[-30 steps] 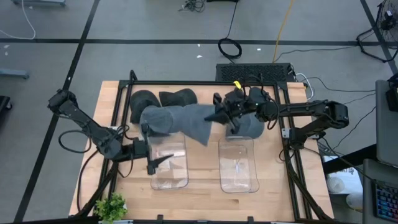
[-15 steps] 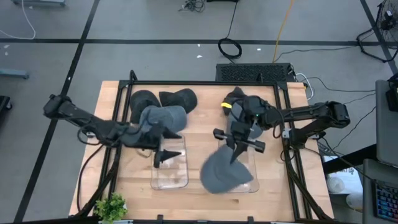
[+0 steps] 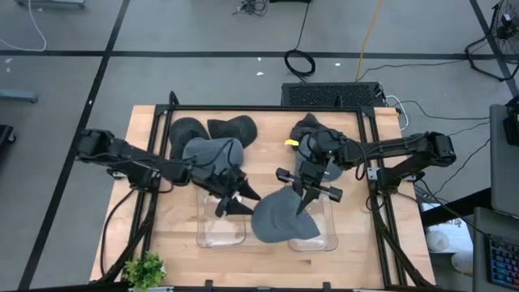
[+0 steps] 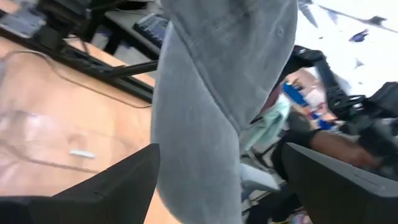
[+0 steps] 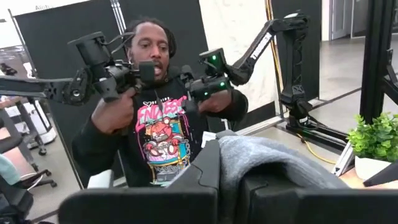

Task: Pick & Place hat
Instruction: Put the top gray cap into the left transparent bin

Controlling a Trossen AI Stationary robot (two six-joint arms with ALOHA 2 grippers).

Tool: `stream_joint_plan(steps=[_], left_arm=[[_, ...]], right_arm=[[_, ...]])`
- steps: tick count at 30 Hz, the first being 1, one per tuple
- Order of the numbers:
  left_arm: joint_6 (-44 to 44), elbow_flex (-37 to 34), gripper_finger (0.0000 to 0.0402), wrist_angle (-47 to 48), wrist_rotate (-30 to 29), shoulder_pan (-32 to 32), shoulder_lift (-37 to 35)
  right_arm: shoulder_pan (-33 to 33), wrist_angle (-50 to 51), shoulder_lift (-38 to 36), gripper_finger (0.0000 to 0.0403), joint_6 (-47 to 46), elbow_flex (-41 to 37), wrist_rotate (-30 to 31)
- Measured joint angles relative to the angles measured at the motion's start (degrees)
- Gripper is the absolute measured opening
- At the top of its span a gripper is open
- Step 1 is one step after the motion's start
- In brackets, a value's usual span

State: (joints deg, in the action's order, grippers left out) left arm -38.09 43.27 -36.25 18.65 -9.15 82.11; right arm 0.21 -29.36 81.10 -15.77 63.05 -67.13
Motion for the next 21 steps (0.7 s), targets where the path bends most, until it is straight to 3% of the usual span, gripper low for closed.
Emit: stream_joint_plan(steps=[10, 21], left_arm=[[-4.05, 3.66, 0.0349, -5.68, 8.63, 2.88, 8.25], [-2.31, 11.43, 0.0349, -2.88, 16.24, 5.0, 15.67]], right_arm=[[-1.37, 0.48, 0.02, 0.0, 3.11, 0.0, 1.83], [-4.61, 0.05, 2.64, 0.0, 3.05, 0.0, 5.64]])
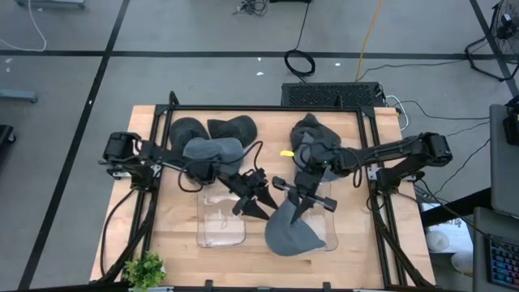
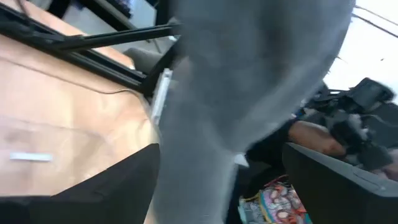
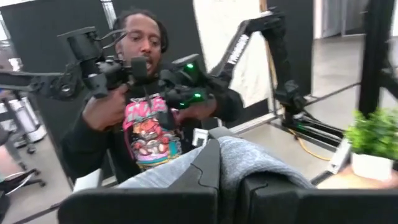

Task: Pick & Place hat
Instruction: Put the top gray cap into the left transparent bin

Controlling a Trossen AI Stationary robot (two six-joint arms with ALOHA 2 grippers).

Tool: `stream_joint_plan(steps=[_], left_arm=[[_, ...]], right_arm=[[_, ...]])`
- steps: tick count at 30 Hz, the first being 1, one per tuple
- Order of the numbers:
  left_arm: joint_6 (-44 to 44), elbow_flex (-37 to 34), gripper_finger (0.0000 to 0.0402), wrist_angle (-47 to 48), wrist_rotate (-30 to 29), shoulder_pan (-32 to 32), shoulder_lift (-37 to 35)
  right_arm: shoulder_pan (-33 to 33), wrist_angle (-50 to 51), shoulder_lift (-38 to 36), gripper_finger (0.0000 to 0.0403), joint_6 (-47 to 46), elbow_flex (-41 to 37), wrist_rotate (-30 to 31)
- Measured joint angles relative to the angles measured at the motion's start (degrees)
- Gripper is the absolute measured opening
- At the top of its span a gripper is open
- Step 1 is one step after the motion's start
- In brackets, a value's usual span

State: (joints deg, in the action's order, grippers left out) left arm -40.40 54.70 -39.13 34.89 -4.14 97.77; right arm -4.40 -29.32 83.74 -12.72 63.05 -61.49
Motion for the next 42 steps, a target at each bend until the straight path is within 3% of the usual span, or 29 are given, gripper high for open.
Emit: stream_joint_plan(steps=[8, 19, 33, 37, 42], left_arm=[[-2.04, 0.0, 0.0349, 1.47, 1.31, 1.66, 0.0], [3.26, -0.02, 0.0349, 0.43, 9.14, -4.37, 0.0], [5.13, -0.04, 0.034, -1.43, 8.63, -2.41, -0.02], [7.07, -0.04, 0.0264, -1.39, 8.53, -2.72, -0.02], [7.18, -0.04, 0.0076, -1.33, 9.92, -1.79, -0.02]], right_arm=[[-1.72, -2.12, -0.04, 0.0, 0.05, 0.28, -0.12], [4.19, 3.7, -0.02, 0.0, 0.38, 0.28, 1.51], [3.54, 8.61, -0.02, 0.0, -0.05, 0.28, -0.13], [3.54, 8.77, -0.02, 0.0, -0.05, 0.28, 0.0], [3.54, 9.4, -0.02, 0.0, -0.05, 0.28, 2.65]])
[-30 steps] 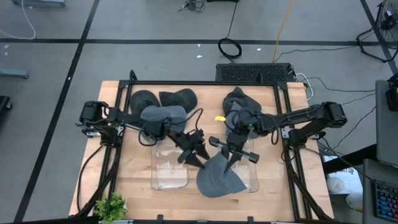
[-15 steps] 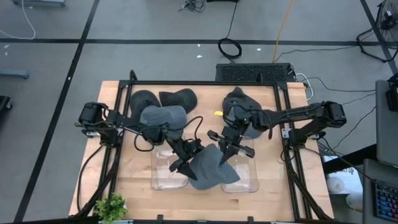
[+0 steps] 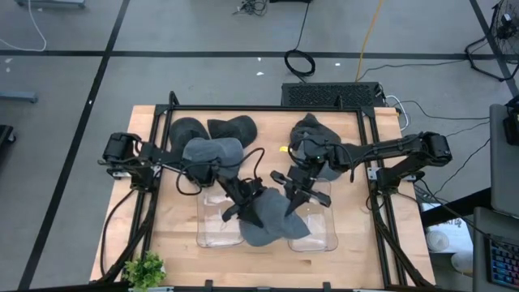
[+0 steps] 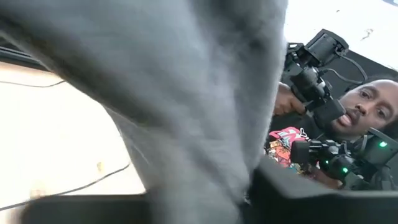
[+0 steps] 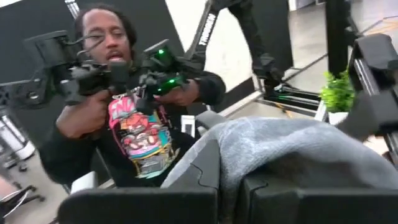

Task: Pick & Place hat
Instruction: Put the top gray cap into the left transparent bin

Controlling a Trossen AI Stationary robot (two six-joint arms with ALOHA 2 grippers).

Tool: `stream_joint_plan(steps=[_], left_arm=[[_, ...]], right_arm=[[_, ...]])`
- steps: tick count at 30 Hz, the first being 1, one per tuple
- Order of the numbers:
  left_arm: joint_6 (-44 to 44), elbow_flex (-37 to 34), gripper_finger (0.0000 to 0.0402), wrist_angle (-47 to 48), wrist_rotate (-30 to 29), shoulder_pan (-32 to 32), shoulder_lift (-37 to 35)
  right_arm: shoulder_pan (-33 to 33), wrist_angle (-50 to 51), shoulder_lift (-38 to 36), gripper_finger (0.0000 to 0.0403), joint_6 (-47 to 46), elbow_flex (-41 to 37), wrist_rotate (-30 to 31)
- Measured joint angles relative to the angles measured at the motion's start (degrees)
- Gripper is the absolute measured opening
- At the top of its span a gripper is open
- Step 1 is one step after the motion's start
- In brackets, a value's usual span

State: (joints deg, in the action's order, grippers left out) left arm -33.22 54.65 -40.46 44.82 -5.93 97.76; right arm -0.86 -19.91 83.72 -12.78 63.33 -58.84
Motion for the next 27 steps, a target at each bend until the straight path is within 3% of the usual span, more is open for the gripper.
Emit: stream_joint_plan(steps=[2, 5, 7, 11, 16, 22, 27], left_arm=[[0.55, 0.0, 0.0023, 0.0, 0.86, 0.62, 0.0], [0.42, 0.0, 0.0019, 0.41, 1.31, 1.09, -0.07], [1.62, 0.0, 0.0011, 0.48, 1.31, 1.04, -0.07], [2.52, -0.02, 0.0008, 0.77, 2.2, 1.16, -0.45], [5.56, -0.07, 0.0007, 7.89, 1.76, 1.72, -5.27], [16.55, -0.07, 0.0007, 24.91, -9.85, 1.3, -16.27], [23.0, -0.08, 0.0007, 39.46, -27.1, -0.65, -26.57]], right_arm=[[0.0, 0.23, -0.02, 0.0003, 0.02, 0.0, 3.13], [0.0, 1.76, -0.07, 0.0022, 0.65, 0.0, 10.25], [0.04, 3.07, -0.07, 0.0048, 1.7, 0.0, 11.38], [0.04, 3.86, -0.25, 0.0125, 1.19, 0.0, 10.73], [1.8, 7.4, -3.73, 0.0231, -0.37, 0.02, 9.49], [7.24, 21.89, -10.02, 0.0298, 1.15, -0.06, 9.1], [9.21, 25.01, -14.77, 0.0304, 1.56, -3.0, 15.44]])
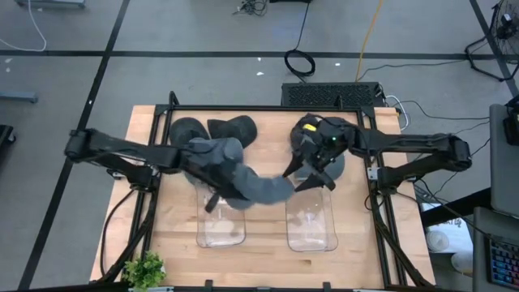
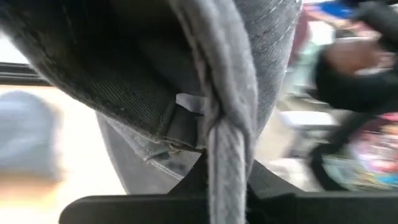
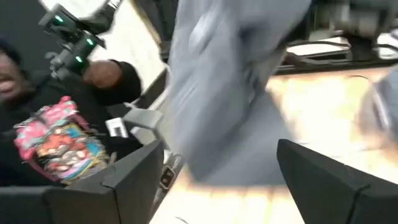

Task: Pick & Place hat
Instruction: Put the top gray cap into the left transparent bin

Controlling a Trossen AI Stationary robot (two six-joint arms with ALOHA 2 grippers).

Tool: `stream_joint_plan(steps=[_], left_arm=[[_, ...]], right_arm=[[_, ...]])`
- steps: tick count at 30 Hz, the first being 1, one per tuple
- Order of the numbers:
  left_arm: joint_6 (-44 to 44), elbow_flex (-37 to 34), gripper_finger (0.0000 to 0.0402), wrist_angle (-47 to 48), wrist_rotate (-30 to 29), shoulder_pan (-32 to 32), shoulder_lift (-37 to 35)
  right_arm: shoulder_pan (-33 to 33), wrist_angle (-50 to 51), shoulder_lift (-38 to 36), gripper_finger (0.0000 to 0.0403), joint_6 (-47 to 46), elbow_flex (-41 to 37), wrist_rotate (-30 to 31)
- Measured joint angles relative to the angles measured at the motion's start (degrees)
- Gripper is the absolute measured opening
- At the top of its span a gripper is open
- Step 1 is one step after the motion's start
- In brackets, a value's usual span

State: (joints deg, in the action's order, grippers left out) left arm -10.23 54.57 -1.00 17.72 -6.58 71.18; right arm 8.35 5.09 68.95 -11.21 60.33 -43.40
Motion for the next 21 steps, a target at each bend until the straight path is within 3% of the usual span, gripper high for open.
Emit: stream_joint_plan(steps=[3, 6, 9, 15, 18, 21], left_arm=[[1.59, -1.82, 0.0007, 5.51, -11.89, -2.86, -6.3], [1.45, -7.74, 0.0007, 2.4, -18.36, -6.51, -12.2], [0.97, -17.44, 0.0007, -7.6, -22.6, -10.26, -18.14], [-5.5, -38.95, 0.0007, -31.68, -27.49, -13.76, -26.74], [-7.9, -47.04, 0.0007, -44.07, -27.53, -15.77, -27.85], [-8.31, -51.55, 0.0007, -50.45, -30.49, -19.09, -27.38]], right_arm=[[0.51, -0.35, -3.22, 0.0298, 0.24, -2.27, 2.87], [0.53, -0.7, -6.83, 0.0289, 0.06, -5.0, 6.3], [-0.28, -2.39, -10.18, 0.0283, -0.02, -8.2, 10.63], [-0.95, -16.67, -13.88, 0.0279, -2.95, -14.26, 14.97], [-0.95, -21.25, -14.12, 0.0279, -4.05, -15.5, 15.06], [-0.95, -22.6, -13.99, 0.0279, -4.17, -15.71, 15.07]])
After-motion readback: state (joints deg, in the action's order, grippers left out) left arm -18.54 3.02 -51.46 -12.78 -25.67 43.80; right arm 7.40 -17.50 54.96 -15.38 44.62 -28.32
